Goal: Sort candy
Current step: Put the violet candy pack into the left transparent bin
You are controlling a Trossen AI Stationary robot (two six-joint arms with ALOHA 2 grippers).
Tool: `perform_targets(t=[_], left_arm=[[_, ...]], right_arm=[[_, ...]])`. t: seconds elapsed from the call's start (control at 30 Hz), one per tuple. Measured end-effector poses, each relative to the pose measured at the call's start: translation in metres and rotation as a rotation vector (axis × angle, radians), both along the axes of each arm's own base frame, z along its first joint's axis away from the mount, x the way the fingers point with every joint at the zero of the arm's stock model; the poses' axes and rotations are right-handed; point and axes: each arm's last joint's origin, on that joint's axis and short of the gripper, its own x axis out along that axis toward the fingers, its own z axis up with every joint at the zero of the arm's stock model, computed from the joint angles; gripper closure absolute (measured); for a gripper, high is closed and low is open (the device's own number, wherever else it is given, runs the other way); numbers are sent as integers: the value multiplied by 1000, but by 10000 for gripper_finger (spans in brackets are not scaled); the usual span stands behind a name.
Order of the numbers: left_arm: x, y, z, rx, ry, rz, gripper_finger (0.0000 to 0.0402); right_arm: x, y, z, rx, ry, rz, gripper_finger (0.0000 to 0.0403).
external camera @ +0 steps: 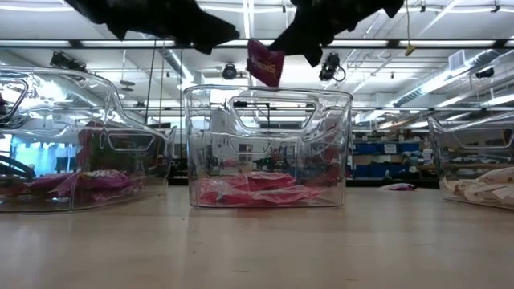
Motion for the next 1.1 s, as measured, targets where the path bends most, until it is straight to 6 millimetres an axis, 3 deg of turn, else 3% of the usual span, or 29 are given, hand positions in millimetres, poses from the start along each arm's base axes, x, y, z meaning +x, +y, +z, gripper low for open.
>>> perform_targets(t=[0.13,0.33,0.57,0.67,0.87,1.1], left_arm=[[13,1,4,26,9,-23,244],[28,-1,-5,36,122,-60,243],[32,-3,-9,85,124,-76,247],[32,-4,-9,93,131,-78,275],[31,-6,-12,157,148,-99,389],[25,-5,-8,169,171,-61,399]], right_arm=[[8,6,-1,-19,6,35,402],[10,6,0,-23,0,41,402],[11,6,0,-26,-3,43,402],[11,6,1,-27,-10,43,401],[12,5,2,-15,-32,29,401],[7,-1,8,-93,-28,-156,370]])
